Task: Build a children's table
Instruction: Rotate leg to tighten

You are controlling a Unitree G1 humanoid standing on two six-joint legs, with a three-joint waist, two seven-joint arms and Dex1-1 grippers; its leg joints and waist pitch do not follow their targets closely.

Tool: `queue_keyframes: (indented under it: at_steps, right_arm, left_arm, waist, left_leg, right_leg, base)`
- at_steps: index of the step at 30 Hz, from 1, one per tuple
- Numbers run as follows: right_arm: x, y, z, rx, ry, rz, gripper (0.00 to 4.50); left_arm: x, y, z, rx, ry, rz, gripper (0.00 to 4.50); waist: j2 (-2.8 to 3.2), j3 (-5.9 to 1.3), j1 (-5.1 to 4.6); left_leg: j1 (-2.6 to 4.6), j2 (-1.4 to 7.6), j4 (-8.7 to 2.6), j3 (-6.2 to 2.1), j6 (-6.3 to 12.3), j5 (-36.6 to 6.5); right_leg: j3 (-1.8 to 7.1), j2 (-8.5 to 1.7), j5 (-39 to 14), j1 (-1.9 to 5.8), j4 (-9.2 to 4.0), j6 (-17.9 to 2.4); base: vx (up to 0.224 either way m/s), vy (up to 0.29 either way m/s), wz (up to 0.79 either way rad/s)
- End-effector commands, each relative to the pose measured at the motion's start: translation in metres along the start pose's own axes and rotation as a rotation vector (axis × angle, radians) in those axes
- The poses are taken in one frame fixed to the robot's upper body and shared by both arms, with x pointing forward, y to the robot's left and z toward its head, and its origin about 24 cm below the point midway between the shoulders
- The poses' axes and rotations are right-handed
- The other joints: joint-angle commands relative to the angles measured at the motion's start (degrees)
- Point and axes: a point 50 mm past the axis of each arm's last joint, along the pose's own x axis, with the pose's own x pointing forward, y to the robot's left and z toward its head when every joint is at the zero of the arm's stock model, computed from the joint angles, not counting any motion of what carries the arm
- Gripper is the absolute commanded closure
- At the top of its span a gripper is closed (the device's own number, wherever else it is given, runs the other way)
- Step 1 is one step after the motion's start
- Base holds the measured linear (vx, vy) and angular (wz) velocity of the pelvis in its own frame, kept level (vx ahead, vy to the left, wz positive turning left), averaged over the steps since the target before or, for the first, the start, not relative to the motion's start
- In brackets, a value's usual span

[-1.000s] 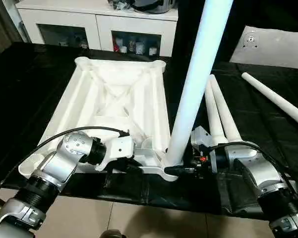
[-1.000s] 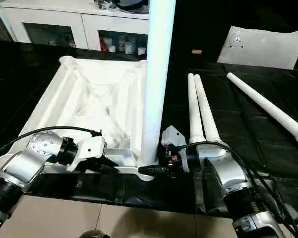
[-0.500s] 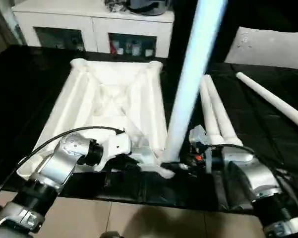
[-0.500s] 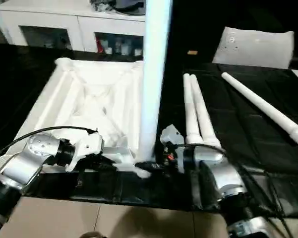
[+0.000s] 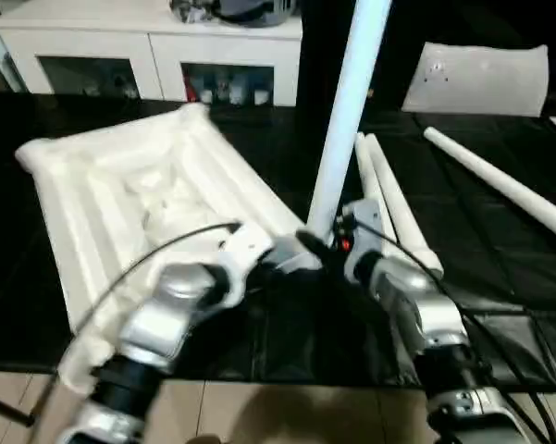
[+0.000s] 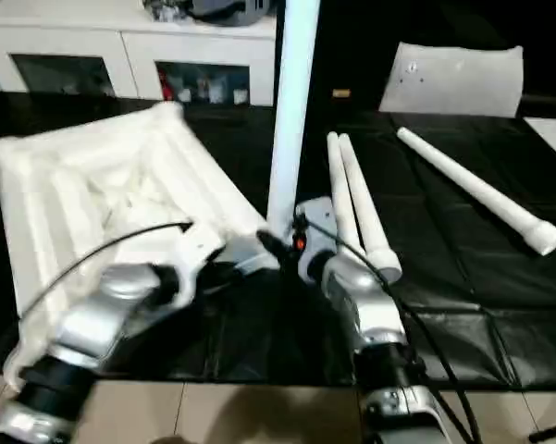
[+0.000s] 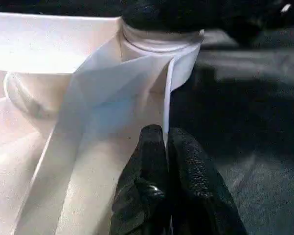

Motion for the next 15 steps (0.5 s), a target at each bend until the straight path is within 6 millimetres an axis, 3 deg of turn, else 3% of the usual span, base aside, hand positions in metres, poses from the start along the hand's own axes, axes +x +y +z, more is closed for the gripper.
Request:
queue_keyframes:
  at_steps: [1, 5, 8, 11, 12, 15]
  right_arm:
    - [0.012, 0.044, -0.034, 0.106, 0.13, 0.172, 1.51]
    - [0.007, 0.038, -0.033, 0.052, 0.107, 0.164, 1.06]
    - [0.003, 0.033, -0.031, 0.021, 0.074, 0.16, 0.69]
    - [-0.002, 0.026, -0.027, 0.01, 0.04, 0.164, 0.62]
    - [-0.01, 0.017, -0.022, -0.016, 0.011, 0.181, 0.37]
    - [-0.018, 0.007, -0.016, -0.049, -0.016, 0.208, 0.23]
  left_arm:
    - [0.008, -0.005, 0.029, 0.043, -0.097, 0.06, 4.5]
    - [0.005, -0.003, 0.024, 0.066, -0.06, 0.052, 4.5]
    - [0.002, 0.0, 0.019, 0.076, -0.038, 0.046, 4.5]
    - [-0.001, 0.002, 0.015, 0.088, -0.025, 0.038, 4.5]
    - [-0.006, 0.006, 0.01, 0.111, -0.014, 0.011, 4.5]
    - [-0.011, 0.009, 0.006, 0.141, -0.004, -0.027, 4.5]
  waist:
    - [0.05, -2.71, 0.28]
    - [0.44, -2.57, 0.44]
    - [0.4, -2.48, 0.24]
    - [0.35, -2.42, 0.13]
    - [0.33, -2.51, 0.09]
    - [0.37, -2.69, 0.21]
  left_leg:
    - [-0.09, 3.72, -3.98, -1.47, 2.07, -6.6]
    - [-0.07, 3.8, -4.19, -1.59, 2.1, -8.3]
    - [-0.08, 3.85, -4.44, -1.72, 1.56, -10.0]
    - [-0.11, 3.83, -4.44, -1.72, 1.7, -10.7]
    - [-0.23, 3.81, -4.41, -1.78, 1.9, -10.3]
    - [-0.27, 3.78, -4.11, -1.62, 3.03, -8.0]
  right_leg:
    - [3.56, -5.87, -9.9, 2.54, -4.56, -9.4]
    - [3.54, -5.87, -11.9, 2.44, -4.92, -8.2]
    - [3.51, -5.84, -13.4, 2.42, -5.07, -7.8]
    - [3.57, -5.93, -14.3, 2.39, -5.24, -7.6]
    - [3.56, -5.96, -13.9, 2.53, -5.17, -7.7]
    - [3.6, -5.78, -9.7, 2.56, -4.73, -8.3]
  base:
    - [0.0, 0.0, 0.0]
    - [0.0, 0.0, 0.0]
    - [0.0, 0.0, 0.0]
    - [0.0, 0.0, 0.0]
    - [0.0, 0.0, 0.0]
    - [0.0, 0.0, 0.0]
